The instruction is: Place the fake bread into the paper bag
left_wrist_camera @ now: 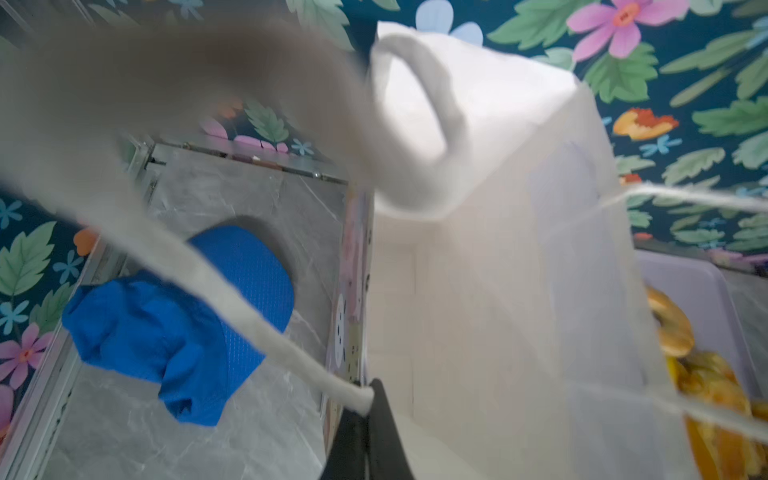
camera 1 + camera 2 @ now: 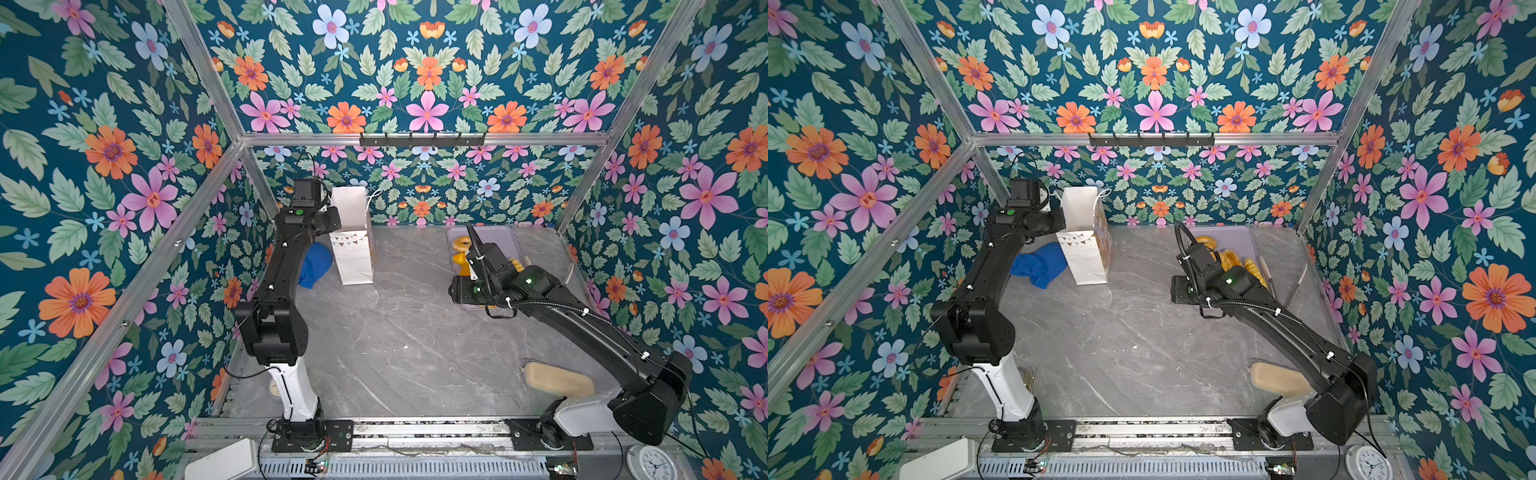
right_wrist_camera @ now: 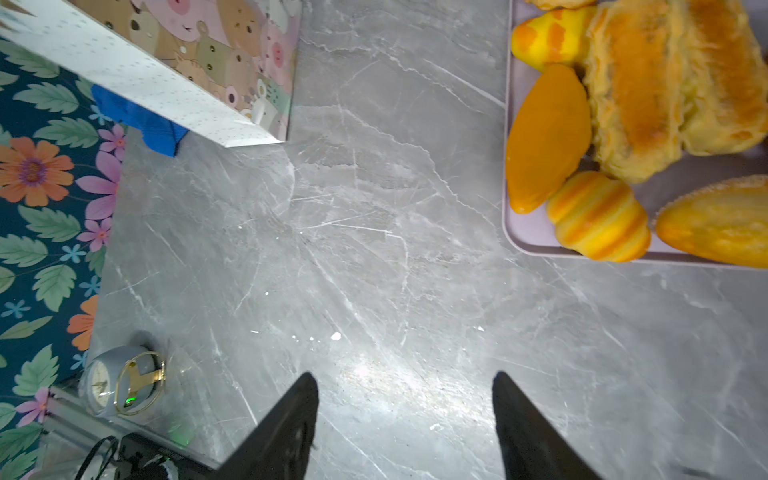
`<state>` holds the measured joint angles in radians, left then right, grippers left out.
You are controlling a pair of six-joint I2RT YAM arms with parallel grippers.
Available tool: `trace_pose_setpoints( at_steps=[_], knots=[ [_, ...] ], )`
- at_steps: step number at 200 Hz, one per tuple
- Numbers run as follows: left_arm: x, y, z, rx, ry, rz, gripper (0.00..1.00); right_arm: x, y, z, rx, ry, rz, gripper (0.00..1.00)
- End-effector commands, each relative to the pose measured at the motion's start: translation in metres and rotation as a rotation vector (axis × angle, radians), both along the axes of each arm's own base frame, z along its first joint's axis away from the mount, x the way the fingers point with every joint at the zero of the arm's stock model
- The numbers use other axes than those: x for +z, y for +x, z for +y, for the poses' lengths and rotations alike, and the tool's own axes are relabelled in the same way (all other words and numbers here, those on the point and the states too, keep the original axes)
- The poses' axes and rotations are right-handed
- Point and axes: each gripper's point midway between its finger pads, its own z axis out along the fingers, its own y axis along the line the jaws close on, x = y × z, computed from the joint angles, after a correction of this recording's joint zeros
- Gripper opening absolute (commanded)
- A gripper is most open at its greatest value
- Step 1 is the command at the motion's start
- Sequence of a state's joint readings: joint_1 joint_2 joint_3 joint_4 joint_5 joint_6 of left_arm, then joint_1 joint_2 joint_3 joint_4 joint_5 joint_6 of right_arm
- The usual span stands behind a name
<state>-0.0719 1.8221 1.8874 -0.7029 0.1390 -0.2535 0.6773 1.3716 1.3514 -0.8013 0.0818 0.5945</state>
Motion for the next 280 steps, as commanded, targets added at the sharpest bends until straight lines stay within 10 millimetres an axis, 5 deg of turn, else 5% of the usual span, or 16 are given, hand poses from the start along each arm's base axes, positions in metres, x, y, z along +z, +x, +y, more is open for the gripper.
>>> trace_pose_setpoints(
  at_steps=[1,97,174,202,210,280],
  knots=[
    [0.014,-0.02,-0.015,-0.04,-0.1,-0.037,0.0,0.01,0.001,-0.002,-0.007,0.042,-0.061,0.7],
    [0.016,-0.172,-0.016,-0.051,-0.192,0.024,0.0,0.021,-0.008,0.026,0.173,0.102,-0.046,0.68],
    [-0.016,-0.22,-0.009,-0.022,-0.183,0.086,0.0,-0.004,0.013,0.038,0.144,0.053,0.017,0.58],
    [-0.007,-0.225,-0.004,0.0,-0.168,0.072,0.56,-0.014,0.029,0.033,0.104,-0.028,0.016,0.55],
    [-0.003,-0.225,-0.003,0.002,-0.166,0.061,0.65,-0.017,0.033,0.032,0.095,-0.054,0.017,0.54],
    [0.021,-0.237,0.018,0.095,-0.099,-0.016,0.82,-0.05,0.053,0.033,0.105,-0.157,0.068,0.53]
  ],
)
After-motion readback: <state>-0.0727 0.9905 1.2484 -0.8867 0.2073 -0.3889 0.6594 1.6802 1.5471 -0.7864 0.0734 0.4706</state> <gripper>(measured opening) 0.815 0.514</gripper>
